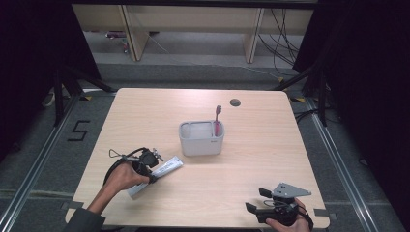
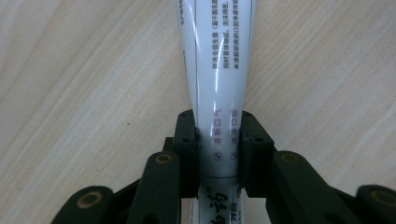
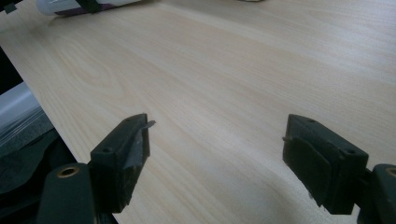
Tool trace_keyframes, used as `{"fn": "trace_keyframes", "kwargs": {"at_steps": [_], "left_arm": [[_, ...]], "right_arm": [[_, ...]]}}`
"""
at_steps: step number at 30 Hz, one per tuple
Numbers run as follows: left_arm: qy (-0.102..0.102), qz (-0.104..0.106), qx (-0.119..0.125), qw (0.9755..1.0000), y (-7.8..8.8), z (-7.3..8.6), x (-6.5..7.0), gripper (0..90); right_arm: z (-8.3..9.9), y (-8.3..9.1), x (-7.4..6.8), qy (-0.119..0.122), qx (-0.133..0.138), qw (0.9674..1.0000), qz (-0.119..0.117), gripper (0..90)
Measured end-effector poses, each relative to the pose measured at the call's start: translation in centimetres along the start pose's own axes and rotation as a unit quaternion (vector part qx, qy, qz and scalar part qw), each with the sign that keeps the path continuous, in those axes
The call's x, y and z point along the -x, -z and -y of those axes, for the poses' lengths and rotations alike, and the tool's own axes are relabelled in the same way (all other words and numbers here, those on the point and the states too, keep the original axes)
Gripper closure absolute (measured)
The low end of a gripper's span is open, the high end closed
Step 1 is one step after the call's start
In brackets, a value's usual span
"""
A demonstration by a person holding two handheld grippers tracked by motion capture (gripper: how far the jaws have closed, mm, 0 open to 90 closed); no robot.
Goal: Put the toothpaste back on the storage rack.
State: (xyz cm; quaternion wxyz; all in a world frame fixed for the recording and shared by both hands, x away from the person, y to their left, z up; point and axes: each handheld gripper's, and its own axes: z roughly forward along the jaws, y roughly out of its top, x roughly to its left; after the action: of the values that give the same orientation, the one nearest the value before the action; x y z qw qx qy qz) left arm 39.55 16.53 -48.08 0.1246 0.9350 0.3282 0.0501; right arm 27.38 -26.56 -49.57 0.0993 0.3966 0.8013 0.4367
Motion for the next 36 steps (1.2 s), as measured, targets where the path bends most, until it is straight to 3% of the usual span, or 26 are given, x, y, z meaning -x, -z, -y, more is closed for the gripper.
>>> {"fn": "trace_keyframes", "kwargs": {"at_steps": [9,11,12,13,16,18,19,20,21,22,23,24,25,26,27,28,29,31,33,34,36], "left_arm": [[0.008,0.008,0.051,0.9986,0.7,0.8,-0.4,72.9],[0.021,0.013,0.079,0.9966,1.4,1.2,-0.7,72.9],[0.021,0.013,0.079,0.9966,1.4,1.2,-0.7,72.9],[0.029,0.007,0.101,0.9944,1.8,1.4,-0.9,72.9],[0.036,0.008,0.118,0.9923,2.4,1.5,-1.2,72.9],[0.053,-0.001,0.146,0.9878,3.2,1.7,-1.5,72.9],[0.05,-0.008,0.162,0.9855,3.4,1.8,-1.7,72.9],[0.05,-0.008,0.162,0.9855,3.4,1.8,-1.7,72.9],[0.062,-0.008,0.183,0.9811,4.2,1.8,-2.0,72.9],[0.066,-0.011,0.192,0.9792,4.5,1.8,-2.2,72.9],[0.066,-0.011,0.192,0.9792,4.5,1.8,-2.2,72.9],[0.071,-0.011,0.198,0.9775,4.9,1.8,-2.4,72.9],[0.085,-0.022,0.228,0.9697,5.3,1.8,-2.6,72.9],[0.085,-0.022,0.228,0.9697,5.3,1.8,-2.6,72.8],[0.088,-0.023,0.24,0.9665,5.8,1.7,-2.9,72.8],[0.088,-0.023,0.24,0.9665,5.8,1.7,-2.9,72.8],[0.089,-0.034,0.253,0.9627,6.2,1.7,-3.1,72.8],[0.091,-0.029,0.256,0.9619,6.3,1.7,-3.2,72.8],[0.102,-0.033,0.274,0.9557,6.4,1.5,-3.2,72.8],[0.098,-0.032,0.272,0.9566,6.6,1.4,-3.3,72.8],[0.107,-0.036,0.296,0.9485,6.9,1.0,-3.2,72.8]], "right_arm": [[0.0,0.0,0.1,0.0,0.001,1.0,-0.001,23.7],[0.0,-0.1,0.1,-0.003,0.001,1.0,-0.002,23.7],[0.0,-0.1,0.1,-0.003,0.001,1.0,-0.002,23.7],[0.0,-0.1,0.1,-0.003,0.0,1.0,-0.002,23.7],[0.0,0.0,0.1,-0.002,0.001,1.0,0.0,23.7],[0.0,-0.1,0.1,-0.004,0.003,1.0,0.0,23.7],[0.0,-0.1,0.1,-0.004,0.003,1.0,-0.001,23.7],[0.0,-0.1,0.1,-0.004,0.003,1.0,-0.001,23.7],[0.1,-0.1,0.1,-0.003,0.004,1.0,-0.001,23.6],[0.0,-0.1,0.1,-0.006,0.003,1.0,-0.002,23.6],[0.0,-0.1,0.1,-0.006,0.003,1.0,-0.002,23.6],[0.0,-0.1,0.0,-0.011,0.002,0.9999,-0.006,23.6],[0.0,0.0,0.1,-0.006,0.001,1.0,-0.002,23.6],[0.0,0.0,0.1,-0.006,0.001,1.0,-0.002,23.6],[0.0,0.0,0.1,-0.006,-0.001,1.0,0.001,23.6],[0.0,0.0,0.1,-0.006,-0.001,1.0,0.001,23.6],[0.0,0.1,0.1,-0.004,0.0,1.0,0.001,23.6],[0.0,0.1,0.1,-0.003,0.002,1.0,0.0,23.5],[0.0,0.0,0.1,-0.004,0.006,1.0,0.001,23.5],[0.0,0.0,0.1,-0.004,0.005,1.0,0.0,23.5],[0.0,0.0,0.1,-0.004,0.006,1.0,0.002,23.5]]}}
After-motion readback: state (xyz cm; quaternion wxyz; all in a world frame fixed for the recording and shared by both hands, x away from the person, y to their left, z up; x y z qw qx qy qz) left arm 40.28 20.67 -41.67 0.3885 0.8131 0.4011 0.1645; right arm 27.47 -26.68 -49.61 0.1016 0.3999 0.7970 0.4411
